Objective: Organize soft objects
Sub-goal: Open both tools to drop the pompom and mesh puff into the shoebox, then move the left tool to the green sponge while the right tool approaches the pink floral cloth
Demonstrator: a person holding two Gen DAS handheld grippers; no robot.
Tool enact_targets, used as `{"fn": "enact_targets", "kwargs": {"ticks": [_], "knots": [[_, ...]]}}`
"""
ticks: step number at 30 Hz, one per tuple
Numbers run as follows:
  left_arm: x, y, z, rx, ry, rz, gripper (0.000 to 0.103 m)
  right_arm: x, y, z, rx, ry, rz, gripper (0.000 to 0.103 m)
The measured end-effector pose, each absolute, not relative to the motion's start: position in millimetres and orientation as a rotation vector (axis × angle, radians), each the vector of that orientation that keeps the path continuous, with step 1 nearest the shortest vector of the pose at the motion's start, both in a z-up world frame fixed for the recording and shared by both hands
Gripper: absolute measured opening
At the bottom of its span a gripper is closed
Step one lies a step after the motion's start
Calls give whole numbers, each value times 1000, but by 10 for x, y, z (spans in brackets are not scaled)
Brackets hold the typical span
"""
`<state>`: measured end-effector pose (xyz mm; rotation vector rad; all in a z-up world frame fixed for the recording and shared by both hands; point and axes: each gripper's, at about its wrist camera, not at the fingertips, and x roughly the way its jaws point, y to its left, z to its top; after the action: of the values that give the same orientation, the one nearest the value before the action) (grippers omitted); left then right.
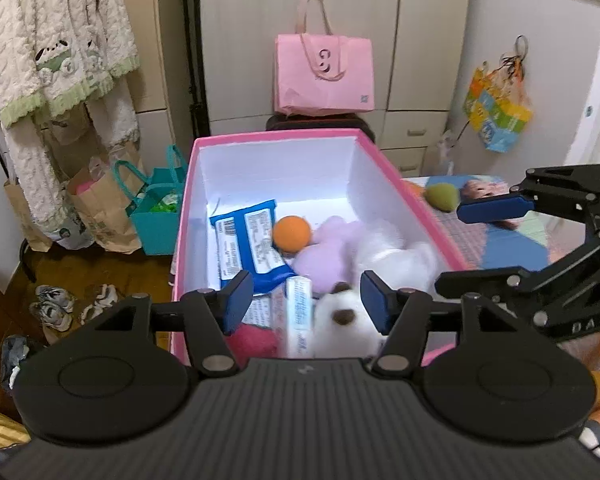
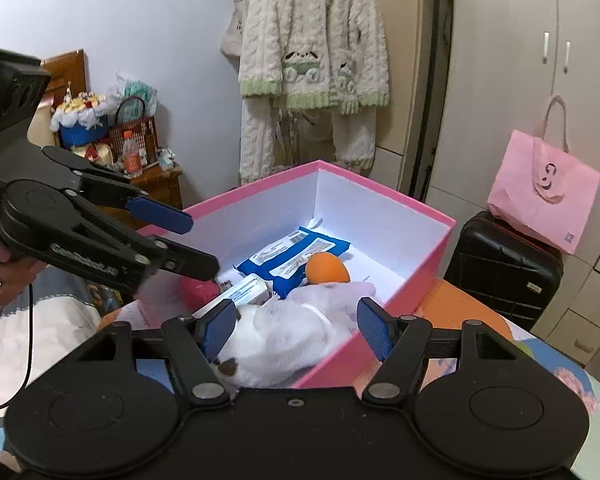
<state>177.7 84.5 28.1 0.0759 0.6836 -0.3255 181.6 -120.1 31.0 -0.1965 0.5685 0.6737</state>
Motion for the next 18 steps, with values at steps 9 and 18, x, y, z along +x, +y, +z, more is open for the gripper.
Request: {"fn": "enact_targets", "kwargs": {"ticks": [9,18], "knots": [[1296,638,599,93,632,-419,63,1396,-1723,511,-118,546,651,74],[1064,242,618,128,661,-538,64,1102,-2297,453,-71,547,546,75]]}}
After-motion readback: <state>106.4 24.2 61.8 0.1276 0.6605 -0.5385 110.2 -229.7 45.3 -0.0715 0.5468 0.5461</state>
